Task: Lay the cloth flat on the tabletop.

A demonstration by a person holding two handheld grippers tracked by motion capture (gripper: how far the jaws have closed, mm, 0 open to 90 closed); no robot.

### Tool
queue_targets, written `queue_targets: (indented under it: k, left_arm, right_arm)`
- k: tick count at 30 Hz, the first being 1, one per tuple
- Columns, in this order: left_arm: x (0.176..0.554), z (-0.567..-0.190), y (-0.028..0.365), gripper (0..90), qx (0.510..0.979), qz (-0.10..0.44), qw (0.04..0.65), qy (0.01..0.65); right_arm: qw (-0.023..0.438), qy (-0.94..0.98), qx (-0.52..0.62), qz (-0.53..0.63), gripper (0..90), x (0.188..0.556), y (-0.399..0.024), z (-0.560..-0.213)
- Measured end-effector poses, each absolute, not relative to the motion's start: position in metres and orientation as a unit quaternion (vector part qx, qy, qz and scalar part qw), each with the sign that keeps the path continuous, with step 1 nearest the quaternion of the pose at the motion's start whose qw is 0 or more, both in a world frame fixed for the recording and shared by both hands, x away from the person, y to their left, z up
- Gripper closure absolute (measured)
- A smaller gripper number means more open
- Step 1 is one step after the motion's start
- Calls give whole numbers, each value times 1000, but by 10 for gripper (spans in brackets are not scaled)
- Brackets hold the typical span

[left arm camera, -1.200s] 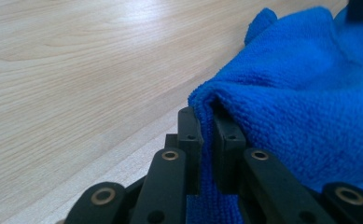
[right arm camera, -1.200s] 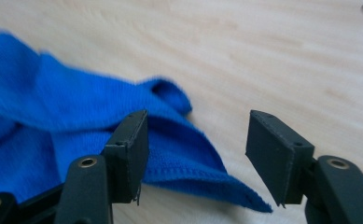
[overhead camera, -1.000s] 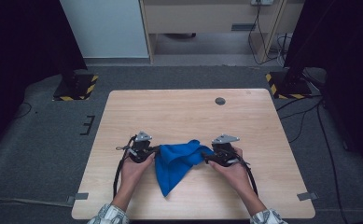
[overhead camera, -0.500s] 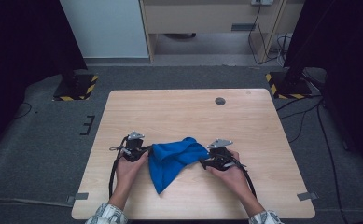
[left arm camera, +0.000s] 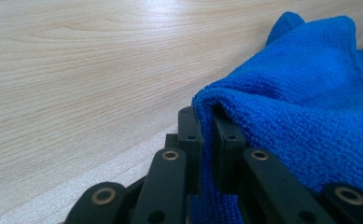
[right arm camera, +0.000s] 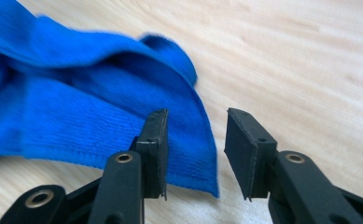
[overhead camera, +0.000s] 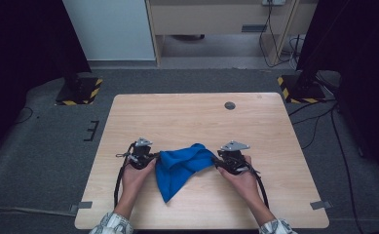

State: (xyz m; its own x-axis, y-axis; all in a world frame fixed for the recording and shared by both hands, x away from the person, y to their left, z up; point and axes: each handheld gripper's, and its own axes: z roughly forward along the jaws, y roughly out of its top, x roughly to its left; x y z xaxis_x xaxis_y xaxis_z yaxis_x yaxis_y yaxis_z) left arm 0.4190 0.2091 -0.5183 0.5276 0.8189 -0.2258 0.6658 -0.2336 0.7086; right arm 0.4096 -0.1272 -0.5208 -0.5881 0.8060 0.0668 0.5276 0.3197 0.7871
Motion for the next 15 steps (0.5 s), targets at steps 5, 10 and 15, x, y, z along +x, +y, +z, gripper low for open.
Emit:
queue_targets:
  k: [5, 10, 15]
  left_arm:
    - [419, -518, 209, 832, 781, 98, 395, 474]
    - [418, -516, 210, 835, 779, 93, 401, 472]
    - [418, -515, 212, 837, 774, 88, 411, 473]
  right_arm:
    - [163, 806, 421, 382, 493, 410, -123, -530]
    - [173, 822, 406, 360, 439, 405, -113, -533]
    - [163, 825, 402, 362, 592, 405, -116, -532]
